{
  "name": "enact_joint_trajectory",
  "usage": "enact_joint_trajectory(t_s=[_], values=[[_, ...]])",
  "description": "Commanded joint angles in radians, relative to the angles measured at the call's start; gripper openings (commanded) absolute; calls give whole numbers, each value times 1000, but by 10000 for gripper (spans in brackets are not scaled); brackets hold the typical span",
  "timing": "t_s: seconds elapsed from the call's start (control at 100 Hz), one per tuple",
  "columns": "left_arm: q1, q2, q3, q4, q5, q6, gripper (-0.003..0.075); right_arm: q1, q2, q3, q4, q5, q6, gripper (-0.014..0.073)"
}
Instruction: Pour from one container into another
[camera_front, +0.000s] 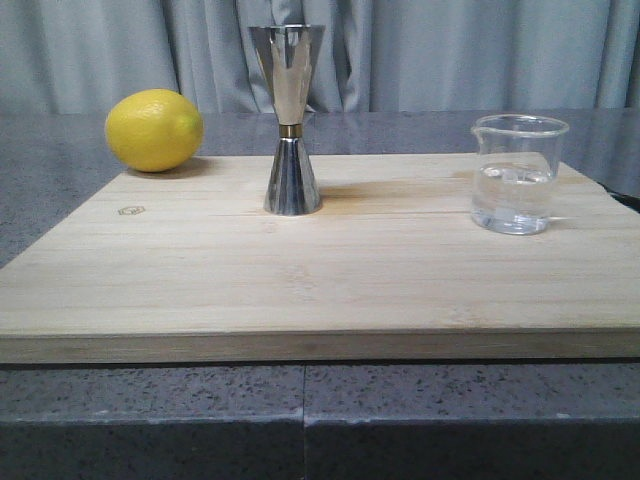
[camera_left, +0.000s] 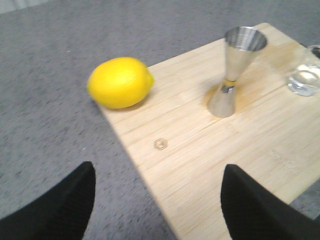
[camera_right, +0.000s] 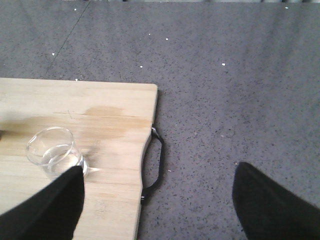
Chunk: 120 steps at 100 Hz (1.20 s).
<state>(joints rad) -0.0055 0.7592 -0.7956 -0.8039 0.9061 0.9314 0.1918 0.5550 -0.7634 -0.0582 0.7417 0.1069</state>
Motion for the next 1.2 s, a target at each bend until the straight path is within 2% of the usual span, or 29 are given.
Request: enact_joint_trajectory(t_s=[0.0, 0.24, 0.5, 0.73, 0.97, 1.19], values=[[-4, 45, -30, -204, -21, 174, 494, -5, 21, -50, 4, -36, -3, 554], [-4, 175, 31, -495, 16, 532, 494, -5, 41, -73, 24, -5, -8, 554], [-4, 316, 101, -744, 124, 839, 494, -5, 43, -75, 24, -7, -8, 554], [-4, 433, 101, -853, 177, 993, 494, -5, 43, -75, 24, -13, -8, 554], [-4, 570, 101, -953, 364, 1151, 494, -5, 43, -75, 24, -15, -8, 554], [-6, 672, 99, -981, 364, 1220, 494, -5, 43, -75, 24, -15, -8, 554]])
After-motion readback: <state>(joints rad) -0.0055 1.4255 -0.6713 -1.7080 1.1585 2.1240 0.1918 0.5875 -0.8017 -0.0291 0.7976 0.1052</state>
